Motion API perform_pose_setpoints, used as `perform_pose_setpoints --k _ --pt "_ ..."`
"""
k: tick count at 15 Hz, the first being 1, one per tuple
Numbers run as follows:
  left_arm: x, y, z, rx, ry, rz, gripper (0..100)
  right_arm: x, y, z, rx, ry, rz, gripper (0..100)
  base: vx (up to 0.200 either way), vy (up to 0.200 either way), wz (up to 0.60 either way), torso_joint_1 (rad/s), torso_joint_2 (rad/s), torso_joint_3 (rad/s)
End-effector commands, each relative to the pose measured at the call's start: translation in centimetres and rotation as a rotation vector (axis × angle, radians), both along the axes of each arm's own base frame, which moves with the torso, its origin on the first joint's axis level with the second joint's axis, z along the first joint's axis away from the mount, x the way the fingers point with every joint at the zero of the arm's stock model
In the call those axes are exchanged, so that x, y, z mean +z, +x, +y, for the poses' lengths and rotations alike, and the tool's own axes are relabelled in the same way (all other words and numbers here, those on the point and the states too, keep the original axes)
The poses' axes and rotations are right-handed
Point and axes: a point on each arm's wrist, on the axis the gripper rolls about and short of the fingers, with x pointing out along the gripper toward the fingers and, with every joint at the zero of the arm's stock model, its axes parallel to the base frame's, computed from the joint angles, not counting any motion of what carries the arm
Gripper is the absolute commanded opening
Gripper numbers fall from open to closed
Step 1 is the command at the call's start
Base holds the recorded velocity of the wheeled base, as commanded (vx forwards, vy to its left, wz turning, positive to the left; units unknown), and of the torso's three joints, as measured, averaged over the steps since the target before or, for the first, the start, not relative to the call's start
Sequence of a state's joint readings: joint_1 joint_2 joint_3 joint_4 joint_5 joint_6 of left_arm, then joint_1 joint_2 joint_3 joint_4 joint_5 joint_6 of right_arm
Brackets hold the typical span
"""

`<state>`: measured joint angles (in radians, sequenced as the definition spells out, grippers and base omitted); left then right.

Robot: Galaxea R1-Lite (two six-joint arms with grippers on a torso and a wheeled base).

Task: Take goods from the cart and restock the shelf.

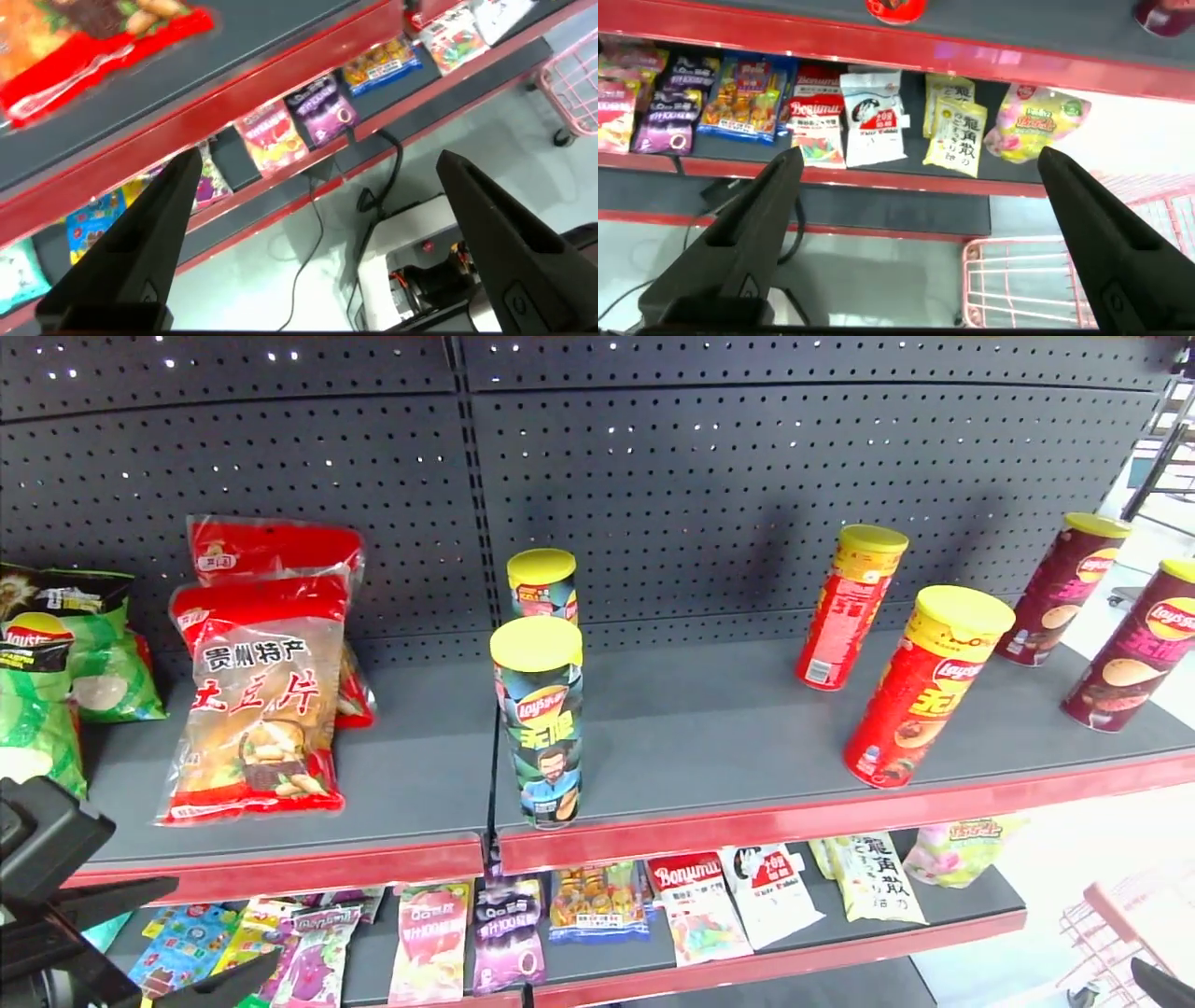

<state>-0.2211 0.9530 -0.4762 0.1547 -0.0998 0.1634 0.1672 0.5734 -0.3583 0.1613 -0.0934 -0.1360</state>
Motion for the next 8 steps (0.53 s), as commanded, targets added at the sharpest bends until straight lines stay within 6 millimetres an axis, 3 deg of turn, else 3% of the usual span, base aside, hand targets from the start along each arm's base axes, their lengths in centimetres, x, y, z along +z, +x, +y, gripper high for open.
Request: perform_pose_setpoints --k 1,5,8 --pt "-0.1 0.7 -0.4 -0.016 0.002 0.018 100 -0.3 0.0 0.0 -0.002 0.008 0.006 100 0.0 0.0 0.0 0.0 0.0 0.0" --pt "-1.1 3.9 -1.6 -0.024 0.016 0.047 100 -2.4 -0.9 -0.2 -0.043 0.054 -0.111 100 0.0 0.0 0.0 0.0 0.0 0.0" --pt "-2.1 5.8 -3.7 0.026 -0.036 0.088 100 -4.2 -2.1 -0.4 -0.089 0.061 -0.191 100 0.0 0.0 0.0 0.0 0.0 0.0"
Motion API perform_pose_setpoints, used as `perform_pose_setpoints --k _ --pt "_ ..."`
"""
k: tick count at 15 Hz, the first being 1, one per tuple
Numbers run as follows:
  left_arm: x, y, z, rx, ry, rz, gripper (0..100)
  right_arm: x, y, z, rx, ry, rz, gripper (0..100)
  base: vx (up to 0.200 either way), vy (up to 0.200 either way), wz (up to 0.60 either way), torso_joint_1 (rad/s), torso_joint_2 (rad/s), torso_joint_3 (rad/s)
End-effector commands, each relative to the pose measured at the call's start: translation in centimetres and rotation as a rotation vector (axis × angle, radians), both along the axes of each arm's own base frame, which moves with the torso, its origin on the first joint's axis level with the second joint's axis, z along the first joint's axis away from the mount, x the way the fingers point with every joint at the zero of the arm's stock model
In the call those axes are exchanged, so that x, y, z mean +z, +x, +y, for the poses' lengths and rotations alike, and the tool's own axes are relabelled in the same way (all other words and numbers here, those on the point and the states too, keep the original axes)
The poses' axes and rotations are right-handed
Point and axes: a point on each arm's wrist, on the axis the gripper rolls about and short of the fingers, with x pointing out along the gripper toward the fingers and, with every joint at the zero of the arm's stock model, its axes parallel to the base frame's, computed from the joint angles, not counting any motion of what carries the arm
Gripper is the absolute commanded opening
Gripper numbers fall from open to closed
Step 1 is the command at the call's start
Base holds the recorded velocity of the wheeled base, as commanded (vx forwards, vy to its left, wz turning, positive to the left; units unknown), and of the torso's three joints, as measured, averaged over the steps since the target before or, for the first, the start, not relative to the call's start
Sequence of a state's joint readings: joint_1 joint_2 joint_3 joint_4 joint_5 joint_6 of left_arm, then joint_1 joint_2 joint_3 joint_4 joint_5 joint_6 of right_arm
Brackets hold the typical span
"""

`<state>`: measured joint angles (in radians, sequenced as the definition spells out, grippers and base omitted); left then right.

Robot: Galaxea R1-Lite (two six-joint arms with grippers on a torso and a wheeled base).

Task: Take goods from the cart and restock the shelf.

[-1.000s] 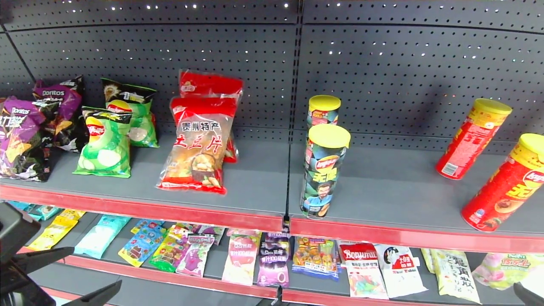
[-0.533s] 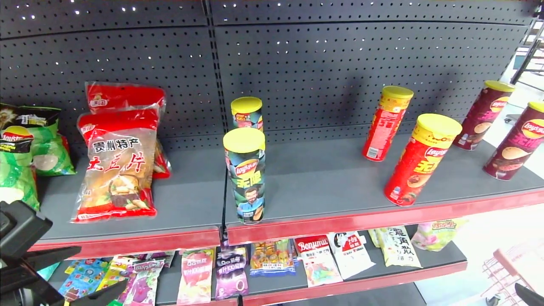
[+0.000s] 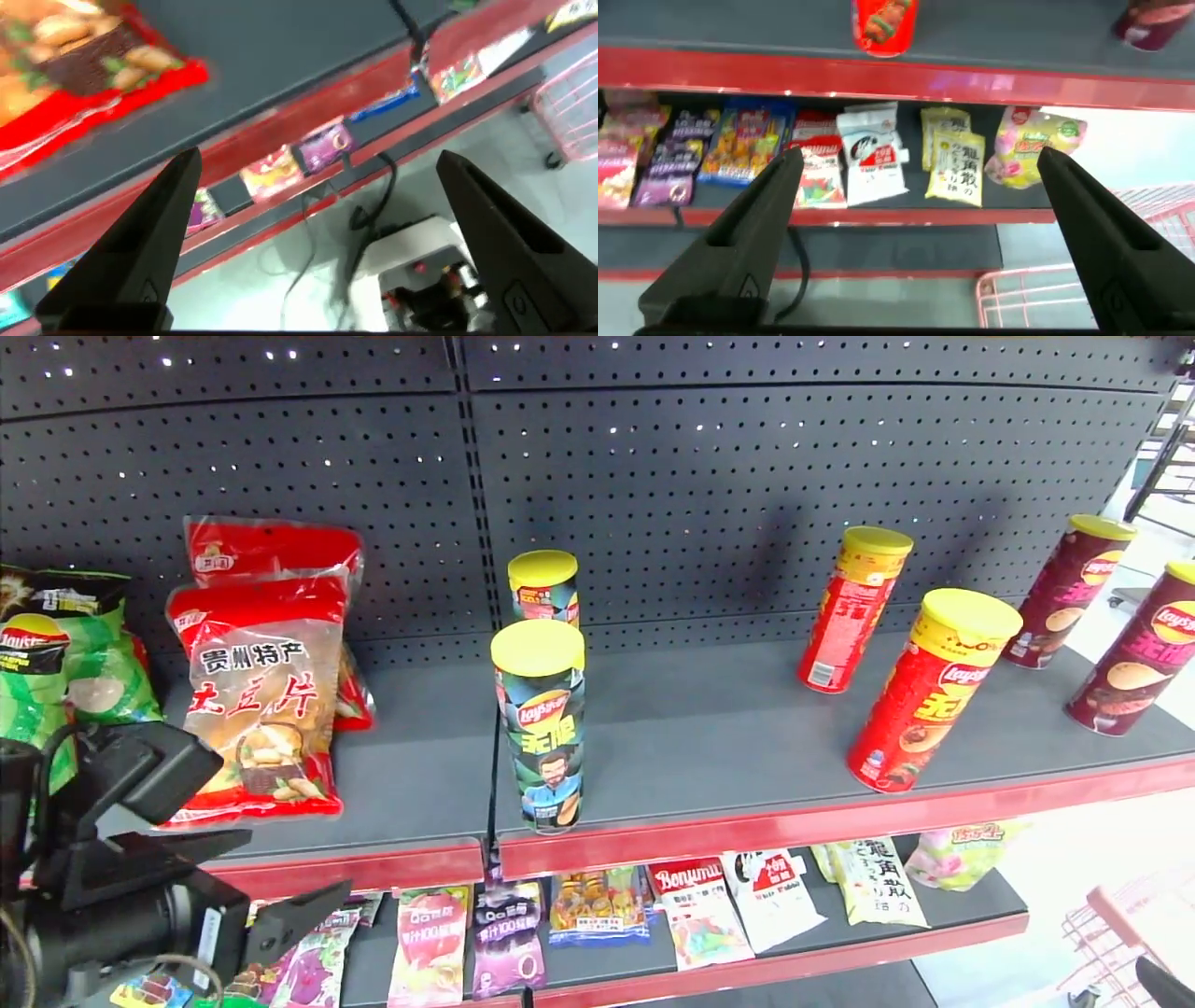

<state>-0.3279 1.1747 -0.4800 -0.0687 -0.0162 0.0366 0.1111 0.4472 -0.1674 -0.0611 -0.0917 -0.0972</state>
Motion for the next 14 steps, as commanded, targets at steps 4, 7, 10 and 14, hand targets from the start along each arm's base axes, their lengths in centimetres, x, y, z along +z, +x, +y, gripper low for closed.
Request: perform_pose_setpoints --k 4,7,10,14 --pt "-2.4 3.8 -3.1 0.087 -0.008 0.128 100 -3.0 -1.8 -0.2 -0.031 -0.001 -0.059 100 0.0 0.0 0.0 0.0 0.0 0.0" --pt "-3.6 7.0 -5.9 0.172 -0.051 0.105 100 -3.2 -1.9 -0.2 -0.031 0.0 -0.061 100 0.0 0.0 0.0 0.0 0.0 0.0" --pt "-3.5 9.1 -7.3 0.174 -0.068 0.098 100 -3.4 -2.0 -0.2 -0.032 0.0 -0.07 100 0.0 0.0 0.0 0.0 0.0 0.0" --pt "-3.7 11.6 -8.6 0.215 -0.075 0.087 100 -3.8 -2.2 -0.2 -0.032 0.001 -0.074 100 0.0 0.0 0.0 0.0 0.0 0.0"
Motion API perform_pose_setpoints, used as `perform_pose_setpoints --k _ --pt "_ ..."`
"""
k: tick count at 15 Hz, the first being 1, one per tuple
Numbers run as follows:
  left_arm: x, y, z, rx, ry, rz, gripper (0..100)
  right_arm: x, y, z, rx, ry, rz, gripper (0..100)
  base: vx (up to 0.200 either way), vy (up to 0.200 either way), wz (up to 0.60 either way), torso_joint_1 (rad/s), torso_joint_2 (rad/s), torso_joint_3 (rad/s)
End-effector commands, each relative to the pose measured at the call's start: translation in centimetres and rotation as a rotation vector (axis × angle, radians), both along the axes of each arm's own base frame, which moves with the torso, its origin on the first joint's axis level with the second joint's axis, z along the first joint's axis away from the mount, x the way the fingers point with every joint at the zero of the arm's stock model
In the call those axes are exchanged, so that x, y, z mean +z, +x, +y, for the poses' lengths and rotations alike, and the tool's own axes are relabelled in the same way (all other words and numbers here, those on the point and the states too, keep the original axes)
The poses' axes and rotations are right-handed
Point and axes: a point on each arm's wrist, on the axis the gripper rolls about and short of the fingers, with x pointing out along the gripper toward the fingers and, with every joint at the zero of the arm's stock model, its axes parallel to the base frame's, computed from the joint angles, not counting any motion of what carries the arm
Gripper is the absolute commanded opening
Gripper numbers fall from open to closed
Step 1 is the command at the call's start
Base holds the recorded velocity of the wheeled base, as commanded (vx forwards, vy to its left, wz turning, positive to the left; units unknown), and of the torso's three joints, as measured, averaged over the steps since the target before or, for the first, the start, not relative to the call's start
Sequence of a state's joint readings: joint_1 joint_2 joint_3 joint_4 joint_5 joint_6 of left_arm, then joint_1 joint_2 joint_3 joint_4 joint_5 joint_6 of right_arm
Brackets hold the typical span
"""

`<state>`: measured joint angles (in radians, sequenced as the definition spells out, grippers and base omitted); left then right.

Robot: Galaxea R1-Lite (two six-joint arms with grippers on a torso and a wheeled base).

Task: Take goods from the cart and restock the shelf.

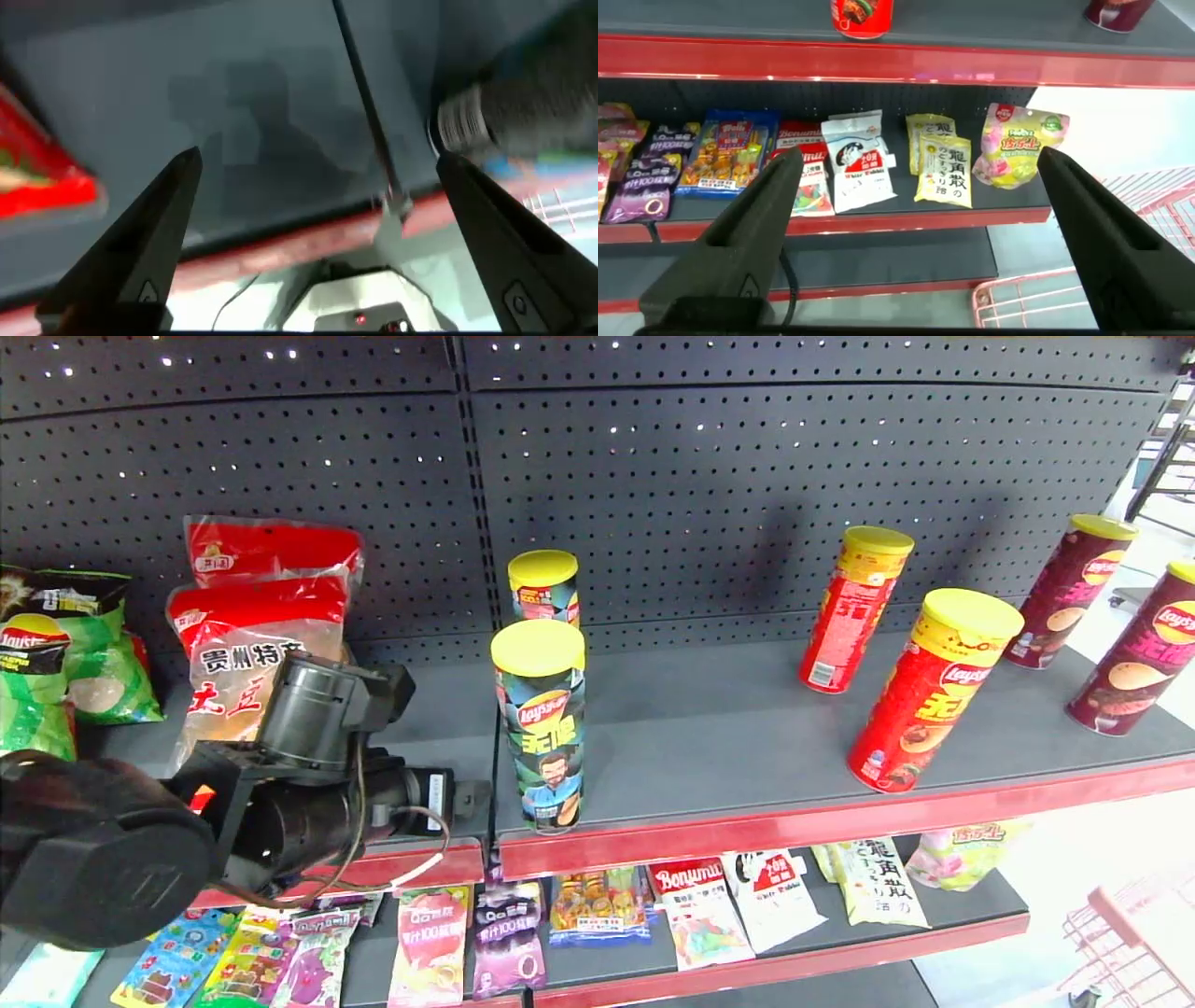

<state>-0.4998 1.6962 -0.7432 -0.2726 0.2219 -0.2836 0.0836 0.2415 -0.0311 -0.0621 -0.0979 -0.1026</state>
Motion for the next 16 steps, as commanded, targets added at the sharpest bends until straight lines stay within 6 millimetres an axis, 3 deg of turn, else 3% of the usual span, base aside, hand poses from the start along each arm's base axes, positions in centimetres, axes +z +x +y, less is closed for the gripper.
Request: perform_pose_setpoints --k 1,16 --pt "-1.0 1.1 -0.7 0.0 0.015 0.025 100 0.0 0.0 0.0 0.0 0.0 -0.004 100 0.0 0.0 0.0 0.0 0.0 0.0" --pt "-1.7 2.5 -2.3 -0.022 0.019 0.033 100 -0.1 -0.1 0.0 -0.006 0.0 -0.009 100 0.0 0.0 0.0 0.0 0.0 0.0"
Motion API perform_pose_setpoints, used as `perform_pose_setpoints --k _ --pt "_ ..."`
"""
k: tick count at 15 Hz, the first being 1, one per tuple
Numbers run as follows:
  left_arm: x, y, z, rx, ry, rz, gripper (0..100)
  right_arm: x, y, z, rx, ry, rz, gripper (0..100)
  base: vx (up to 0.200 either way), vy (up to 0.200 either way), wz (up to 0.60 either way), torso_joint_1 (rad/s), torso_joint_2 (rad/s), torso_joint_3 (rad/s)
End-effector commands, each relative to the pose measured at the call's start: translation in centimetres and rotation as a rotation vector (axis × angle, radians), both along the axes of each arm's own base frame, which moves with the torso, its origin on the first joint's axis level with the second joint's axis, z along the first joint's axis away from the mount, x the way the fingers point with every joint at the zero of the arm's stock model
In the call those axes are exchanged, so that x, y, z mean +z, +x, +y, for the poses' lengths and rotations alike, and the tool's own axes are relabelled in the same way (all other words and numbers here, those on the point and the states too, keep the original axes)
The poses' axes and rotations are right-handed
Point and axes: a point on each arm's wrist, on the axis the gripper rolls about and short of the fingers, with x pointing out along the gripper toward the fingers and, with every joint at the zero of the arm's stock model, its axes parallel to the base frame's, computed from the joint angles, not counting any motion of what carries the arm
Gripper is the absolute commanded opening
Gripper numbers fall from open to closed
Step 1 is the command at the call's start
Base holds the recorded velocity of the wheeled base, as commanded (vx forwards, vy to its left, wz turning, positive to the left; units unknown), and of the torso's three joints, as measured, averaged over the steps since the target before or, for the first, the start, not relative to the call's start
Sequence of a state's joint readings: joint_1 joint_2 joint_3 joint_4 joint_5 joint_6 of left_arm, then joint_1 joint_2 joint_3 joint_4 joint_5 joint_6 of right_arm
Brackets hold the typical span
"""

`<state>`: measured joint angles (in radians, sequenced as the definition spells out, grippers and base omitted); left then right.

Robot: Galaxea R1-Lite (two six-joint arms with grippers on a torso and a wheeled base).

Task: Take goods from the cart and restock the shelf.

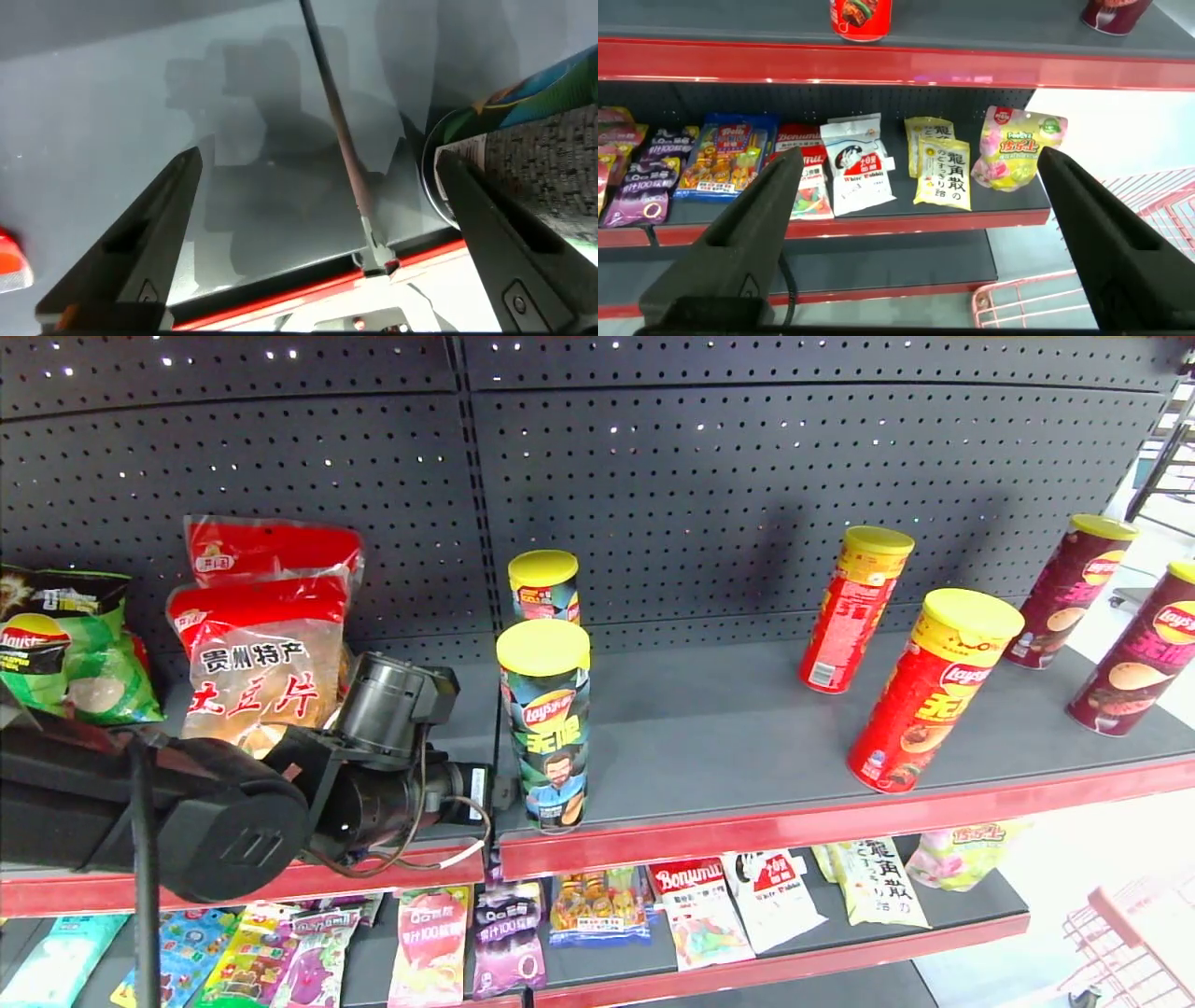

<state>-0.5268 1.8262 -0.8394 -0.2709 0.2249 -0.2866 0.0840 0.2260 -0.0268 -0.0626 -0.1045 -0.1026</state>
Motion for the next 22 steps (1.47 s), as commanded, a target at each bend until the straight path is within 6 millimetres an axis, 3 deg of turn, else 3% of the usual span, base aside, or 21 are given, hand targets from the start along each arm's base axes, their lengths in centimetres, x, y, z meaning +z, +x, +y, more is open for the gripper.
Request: perform_pose_setpoints --k 1,9,12,14,16,20,22 --pt "-0.1 0.1 0.0 0.001 0.002 0.003 100 0.0 0.0 0.0 0.001 0.0 0.003 100 0.0 0.0 0.0 0.0 0.0 0.0" --pt "-0.4 0.4 -0.1 0.005 0.006 0.006 100 -0.3 -0.3 0.0 0.002 0.0 0.02 100 0.0 0.0 0.0 0.0 0.0 0.0" --pt "-0.1 -0.6 1.0 0.023 0.008 0.01 100 -0.1 -0.1 0.0 0.016 -0.002 0.043 100 0.0 0.0 0.0 0.0 0.0 0.0" --pt "0.6 -3.0 2.7 0.037 0.009 0.001 100 0.4 0.3 0.1 0.041 -0.002 0.077 100 0.0 0.0 0.0 0.0 0.0 0.0" --pt "1.6 -7.1 5.7 0.064 0.01 -0.026 100 0.6 1.2 0.3 0.104 0.008 0.148 100 0.0 0.0 0.0 0.0 0.0 0.0" --pt "2.8 -13.7 9.0 -0.002 0.103 0.0 100 0.4 1.4 0.6 0.214 0.033 0.195 100 0.0 0.0 0.0 0.0 0.0 0.0" --pt "3.5 -15.2 9.8 -0.031 0.143 0.004 100 0.3 1.4 0.6 0.21 0.034 0.201 100 0.0 0.0 0.0 0.0 0.0 0.0"
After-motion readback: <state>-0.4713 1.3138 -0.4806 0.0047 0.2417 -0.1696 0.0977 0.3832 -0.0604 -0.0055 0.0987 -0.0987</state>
